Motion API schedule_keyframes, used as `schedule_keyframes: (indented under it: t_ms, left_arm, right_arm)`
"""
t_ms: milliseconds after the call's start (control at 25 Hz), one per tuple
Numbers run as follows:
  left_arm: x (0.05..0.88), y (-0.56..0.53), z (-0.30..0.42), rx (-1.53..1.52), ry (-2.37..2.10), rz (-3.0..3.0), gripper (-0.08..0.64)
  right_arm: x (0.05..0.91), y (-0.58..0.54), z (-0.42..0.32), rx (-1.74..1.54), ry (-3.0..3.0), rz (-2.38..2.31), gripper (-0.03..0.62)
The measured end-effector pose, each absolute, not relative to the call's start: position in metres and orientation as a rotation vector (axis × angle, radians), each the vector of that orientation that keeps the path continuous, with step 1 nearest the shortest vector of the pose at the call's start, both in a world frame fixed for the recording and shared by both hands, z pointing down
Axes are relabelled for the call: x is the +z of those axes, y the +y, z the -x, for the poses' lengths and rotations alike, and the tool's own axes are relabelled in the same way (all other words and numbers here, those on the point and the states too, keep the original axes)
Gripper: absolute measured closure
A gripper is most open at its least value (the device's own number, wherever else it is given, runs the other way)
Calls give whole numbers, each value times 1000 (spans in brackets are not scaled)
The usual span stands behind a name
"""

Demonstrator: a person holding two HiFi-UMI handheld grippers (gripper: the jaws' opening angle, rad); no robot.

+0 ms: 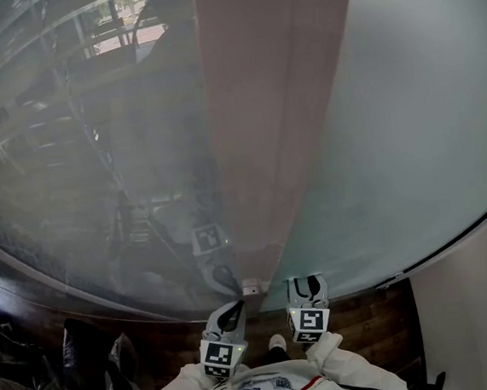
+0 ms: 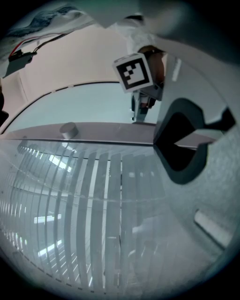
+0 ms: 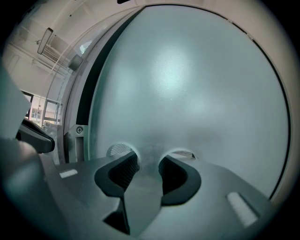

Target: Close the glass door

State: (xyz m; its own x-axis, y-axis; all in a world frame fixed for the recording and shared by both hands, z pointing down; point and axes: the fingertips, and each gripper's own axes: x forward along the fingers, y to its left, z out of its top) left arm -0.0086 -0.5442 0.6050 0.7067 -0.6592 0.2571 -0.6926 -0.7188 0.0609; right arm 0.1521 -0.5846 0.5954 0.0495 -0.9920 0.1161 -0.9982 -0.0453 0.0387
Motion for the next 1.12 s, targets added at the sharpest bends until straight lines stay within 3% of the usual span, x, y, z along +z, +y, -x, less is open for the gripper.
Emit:
schedule_keyframes:
  t_ms: [1120]
  left_arm:
    - [610, -517, 28, 374, -1149, -2731, 558]
  right_arm:
    - [606, -583, -160, 69, -2065, -2208, 448]
